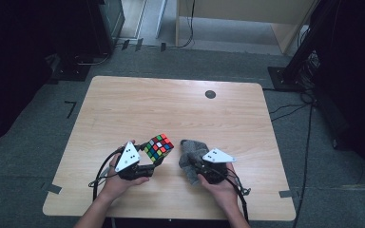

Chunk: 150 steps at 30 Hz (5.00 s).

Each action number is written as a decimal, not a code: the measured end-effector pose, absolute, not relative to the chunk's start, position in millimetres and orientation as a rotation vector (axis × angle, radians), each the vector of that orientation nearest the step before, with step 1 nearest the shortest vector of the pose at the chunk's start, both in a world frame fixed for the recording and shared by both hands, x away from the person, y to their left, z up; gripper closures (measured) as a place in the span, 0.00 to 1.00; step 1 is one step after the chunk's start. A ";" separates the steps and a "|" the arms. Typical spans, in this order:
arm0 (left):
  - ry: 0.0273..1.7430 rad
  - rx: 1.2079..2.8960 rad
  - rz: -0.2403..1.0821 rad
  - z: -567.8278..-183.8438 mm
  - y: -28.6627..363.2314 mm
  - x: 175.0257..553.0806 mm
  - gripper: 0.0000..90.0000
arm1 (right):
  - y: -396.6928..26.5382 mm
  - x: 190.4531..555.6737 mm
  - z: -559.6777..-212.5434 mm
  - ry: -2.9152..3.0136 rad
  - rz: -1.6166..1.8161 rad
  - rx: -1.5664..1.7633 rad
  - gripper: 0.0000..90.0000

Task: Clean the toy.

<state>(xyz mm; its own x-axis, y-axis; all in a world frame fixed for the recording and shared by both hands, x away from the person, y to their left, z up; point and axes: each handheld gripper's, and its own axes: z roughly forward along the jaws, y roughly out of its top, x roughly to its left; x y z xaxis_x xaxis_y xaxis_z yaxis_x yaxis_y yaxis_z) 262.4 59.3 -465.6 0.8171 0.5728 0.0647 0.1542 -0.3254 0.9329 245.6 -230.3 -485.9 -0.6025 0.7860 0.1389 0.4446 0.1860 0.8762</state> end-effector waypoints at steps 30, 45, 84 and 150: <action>0.333 1.959 0.463 -465.9 38.7 243.8 0.37 | -221.6 232.0 -453.7 1.984 1.747 1.163 0.81; 0.364 1.950 0.455 -465.4 41.2 246.9 0.37 | -220.9 230.4 -452.7 1.976 1.739 1.191 0.80; 0.424 1.872 0.345 -459.2 43.3 249.4 0.37 | -209.3 218.3 -434.2 1.929 1.840 1.140 0.81; 0.319 1.841 0.439 -446.8 37.8 234.6 0.38 | -216.8 217.8 -436.9 1.819 1.769 1.037 0.79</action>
<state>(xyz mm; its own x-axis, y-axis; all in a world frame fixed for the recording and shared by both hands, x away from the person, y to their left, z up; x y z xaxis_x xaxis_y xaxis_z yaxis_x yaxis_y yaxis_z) 234.6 37.8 -446.8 0.8930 0.4285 0.1379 -0.0010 -0.3046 0.9525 217.8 -216.8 -436.9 -0.6459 0.7338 0.2106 0.2307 -0.0753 0.9701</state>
